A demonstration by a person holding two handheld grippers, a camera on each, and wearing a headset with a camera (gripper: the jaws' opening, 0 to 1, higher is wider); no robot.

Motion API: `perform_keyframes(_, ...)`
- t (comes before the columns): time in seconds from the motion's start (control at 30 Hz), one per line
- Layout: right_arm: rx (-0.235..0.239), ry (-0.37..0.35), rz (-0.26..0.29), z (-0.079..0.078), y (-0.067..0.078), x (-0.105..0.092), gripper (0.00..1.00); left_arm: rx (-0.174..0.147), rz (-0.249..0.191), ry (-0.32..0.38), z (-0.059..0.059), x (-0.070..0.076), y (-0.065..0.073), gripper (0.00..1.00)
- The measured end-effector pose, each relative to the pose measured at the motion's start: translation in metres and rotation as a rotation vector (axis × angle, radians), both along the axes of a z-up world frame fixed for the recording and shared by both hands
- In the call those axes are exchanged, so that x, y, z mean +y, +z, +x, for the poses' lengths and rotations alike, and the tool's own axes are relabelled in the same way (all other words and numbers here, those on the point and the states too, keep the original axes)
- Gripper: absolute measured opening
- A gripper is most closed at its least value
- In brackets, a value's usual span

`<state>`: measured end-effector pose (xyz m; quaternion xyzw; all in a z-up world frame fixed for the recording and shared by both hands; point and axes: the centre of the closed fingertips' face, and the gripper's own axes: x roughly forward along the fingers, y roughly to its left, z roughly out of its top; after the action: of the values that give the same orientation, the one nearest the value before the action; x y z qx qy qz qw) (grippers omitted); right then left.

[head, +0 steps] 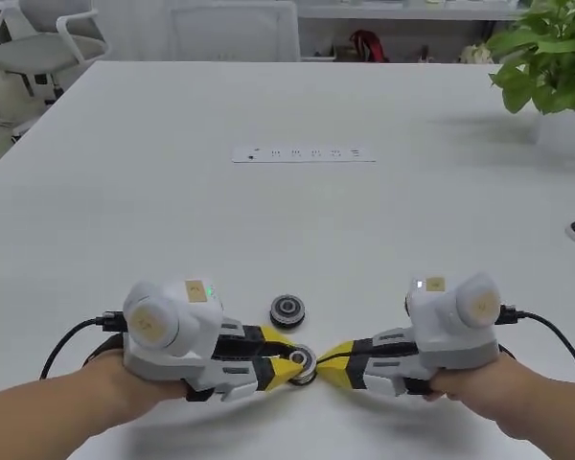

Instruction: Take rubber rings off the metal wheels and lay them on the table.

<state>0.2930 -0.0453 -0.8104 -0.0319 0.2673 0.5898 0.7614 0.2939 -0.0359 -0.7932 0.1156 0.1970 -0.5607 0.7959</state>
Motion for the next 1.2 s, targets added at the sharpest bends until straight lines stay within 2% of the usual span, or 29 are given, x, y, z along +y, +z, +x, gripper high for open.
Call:
perform_keyframes(0.47,0.052,-0.025,0.039,0.001,0.006,-0.002,0.0,0.001,0.008,0.009,0.0,0.0,0.0,0.12)
perform_keyframes(0.9,0.072,-0.053,0.066,0.003,0.009,-0.003,0.0,-0.002,0.011,0.011,0.0,0.0,0.0,0.12)
perform_keyframes(1.03,0.084,-0.07,0.091,0.004,0.014,-0.003,0.0,-0.005,0.013,0.011,0.0,-0.001,0.0,0.12)
perform_keyframes(1.07,0.098,-0.078,0.114,0.005,0.017,-0.002,0.0,-0.005,0.014,0.011,0.0,0.0,0.0,0.12)
perform_keyframes(1.2,0.094,-0.075,0.108,0.005,0.016,-0.001,0.0,-0.004,0.016,0.013,0.0,0.0,0.0,0.12)
